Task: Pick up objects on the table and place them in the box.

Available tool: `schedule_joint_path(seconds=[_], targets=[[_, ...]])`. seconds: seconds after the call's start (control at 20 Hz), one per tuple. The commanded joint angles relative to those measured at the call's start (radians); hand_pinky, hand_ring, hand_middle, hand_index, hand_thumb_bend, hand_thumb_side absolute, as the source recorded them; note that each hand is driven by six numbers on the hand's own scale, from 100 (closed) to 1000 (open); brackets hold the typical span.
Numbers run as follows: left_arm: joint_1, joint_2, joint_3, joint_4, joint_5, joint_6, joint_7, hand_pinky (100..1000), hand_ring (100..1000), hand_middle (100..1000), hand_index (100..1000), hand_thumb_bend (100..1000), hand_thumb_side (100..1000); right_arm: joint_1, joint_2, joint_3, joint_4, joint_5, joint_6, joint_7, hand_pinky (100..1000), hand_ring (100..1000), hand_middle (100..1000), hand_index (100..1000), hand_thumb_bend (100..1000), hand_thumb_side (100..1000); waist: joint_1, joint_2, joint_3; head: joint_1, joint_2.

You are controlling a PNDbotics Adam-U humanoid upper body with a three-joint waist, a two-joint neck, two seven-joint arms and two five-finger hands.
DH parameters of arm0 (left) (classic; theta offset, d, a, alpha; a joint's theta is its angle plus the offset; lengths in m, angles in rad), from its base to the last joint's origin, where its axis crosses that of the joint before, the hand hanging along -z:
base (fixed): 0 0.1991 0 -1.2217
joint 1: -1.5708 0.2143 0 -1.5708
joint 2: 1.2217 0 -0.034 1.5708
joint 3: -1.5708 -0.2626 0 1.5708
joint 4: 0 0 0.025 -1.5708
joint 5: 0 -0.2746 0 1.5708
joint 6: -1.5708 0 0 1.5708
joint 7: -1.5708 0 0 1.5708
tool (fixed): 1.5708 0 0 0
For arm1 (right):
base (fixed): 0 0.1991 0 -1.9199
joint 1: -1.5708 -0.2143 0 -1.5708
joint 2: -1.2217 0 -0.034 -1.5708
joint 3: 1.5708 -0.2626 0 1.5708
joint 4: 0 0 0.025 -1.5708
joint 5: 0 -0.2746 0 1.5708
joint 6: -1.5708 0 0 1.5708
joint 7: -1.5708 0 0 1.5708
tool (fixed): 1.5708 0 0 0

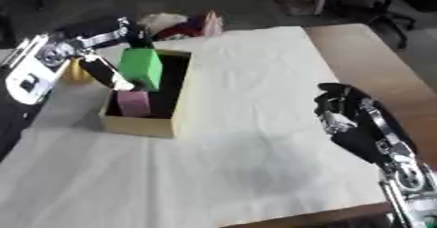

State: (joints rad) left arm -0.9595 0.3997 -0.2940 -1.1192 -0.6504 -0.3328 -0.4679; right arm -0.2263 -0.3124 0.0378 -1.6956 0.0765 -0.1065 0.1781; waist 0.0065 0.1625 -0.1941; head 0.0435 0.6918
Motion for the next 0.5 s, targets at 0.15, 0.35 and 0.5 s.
schedule_joint_path(seconds=[0.15, 0.35, 0.5], targets=[[-0.025, -0.019, -0.007, 0.024, -0.047, -0.007, -0.008, 710, 564, 526, 689, 497, 126, -0.018, -0.010, -0.003, -0.016, 0.000, 0.001, 0.004, 719, 624, 632, 810, 100, 396, 0.001, -0.008, -0.012, 0.004, -0.022], [-0.010, -0.028, -0.010, 0.053, -0.070, -0.008, -0.021, 714, 573, 539, 703, 500, 130, -0.017, -0.009, -0.003, -0.017, -0.003, -0.004, 0.015, 730, 633, 642, 817, 100, 412, 0.002, -0.006, -0.016, 0.000, -0.023], [-0.006, -0.027, -0.014, 0.065, -0.074, -0.014, -0.059, 722, 587, 556, 720, 491, 135, -0.024, -0.006, -0.004, -0.011, -0.004, -0.007, 0.024, 731, 636, 645, 819, 100, 415, 0.003, -0.007, -0.015, -0.002, -0.024]])
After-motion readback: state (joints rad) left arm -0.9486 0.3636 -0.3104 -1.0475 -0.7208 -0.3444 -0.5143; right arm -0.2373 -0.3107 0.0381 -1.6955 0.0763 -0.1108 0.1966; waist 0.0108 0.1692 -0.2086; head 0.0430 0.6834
